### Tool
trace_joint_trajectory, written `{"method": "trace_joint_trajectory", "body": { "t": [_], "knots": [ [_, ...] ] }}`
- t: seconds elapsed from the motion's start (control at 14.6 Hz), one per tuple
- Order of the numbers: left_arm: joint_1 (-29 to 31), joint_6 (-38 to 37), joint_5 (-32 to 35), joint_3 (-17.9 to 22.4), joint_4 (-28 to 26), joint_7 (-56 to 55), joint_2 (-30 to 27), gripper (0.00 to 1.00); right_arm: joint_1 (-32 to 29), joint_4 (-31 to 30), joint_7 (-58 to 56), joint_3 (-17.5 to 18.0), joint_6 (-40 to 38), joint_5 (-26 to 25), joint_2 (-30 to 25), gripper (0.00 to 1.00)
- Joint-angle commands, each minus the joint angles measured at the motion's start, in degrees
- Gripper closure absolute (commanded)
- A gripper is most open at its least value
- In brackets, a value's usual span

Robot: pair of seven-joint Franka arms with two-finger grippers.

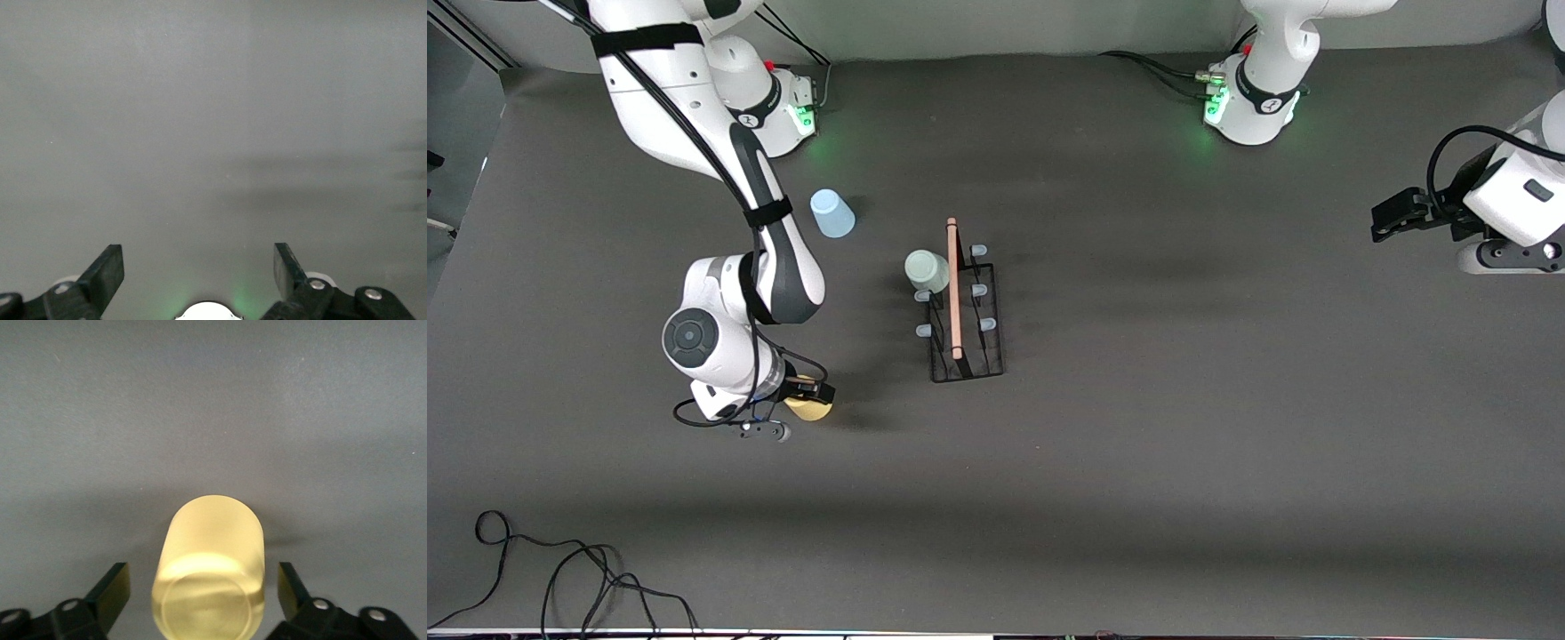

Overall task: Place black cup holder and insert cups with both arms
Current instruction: 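Move the right gripper to the yellow cup and grasp it, then slide the yellow cup onto a rack peg with the right gripper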

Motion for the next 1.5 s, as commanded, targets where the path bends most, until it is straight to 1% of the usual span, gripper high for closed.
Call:
{"method": "trace_joint_trajectory", "body": {
  "t": [0.0,0.07,0.21,0.41,0.62,0.75,0.96,1.23,1.44],
  "knots": [
    [-0.2,0.6,1.0,0.0,-0.5,0.1,-0.3,0.00,0.2,1.0,-2.2,-0.3,-0.4,1.9,0.4,0.98],
    [-0.2,0.6,0.9,0.0,-0.5,0.1,-0.3,0.00,0.2,1.1,-2.2,-0.3,-1.6,1.9,-0.2,1.00],
    [-0.2,0.6,1.0,0.0,-0.5,0.1,-0.3,0.00,0.2,1.3,-2.2,-0.5,-5.3,1.9,-2.9,1.00],
    [-0.2,0.7,0.9,0.0,-0.5,0.1,-0.3,0.00,0.9,1.5,-0.6,-0.7,-11.8,1.8,-8.8,1.00],
    [-0.2,1.0,0.9,0.0,-0.5,0.1,-0.3,0.00,2.9,3.5,6.4,-0.6,-17.6,1.8,-12.9,1.00],
    [-0.3,1.0,0.9,0.0,-0.4,0.1,-0.3,0.00,6.2,6.2,13.9,-0.6,-19.9,1.7,-13.3,1.00],
    [-0.3,1.1,0.9,-0.2,-0.2,0.0,-0.6,0.00,10.8,8.7,23.0,-0.5,-20.0,1.7,-12.7,1.00],
    [-0.7,0.8,0.8,-0.3,0.3,0.0,-1.2,0.00,15.4,9.0,30.0,-0.5,-19.2,1.0,-12.2,1.00],
    [-0.8,0.7,0.7,-0.4,0.5,-0.1,-1.5,0.00,16.8,9.0,32.1,-0.5,-16.7,1.0,-10.7,1.00]
  ]
}}
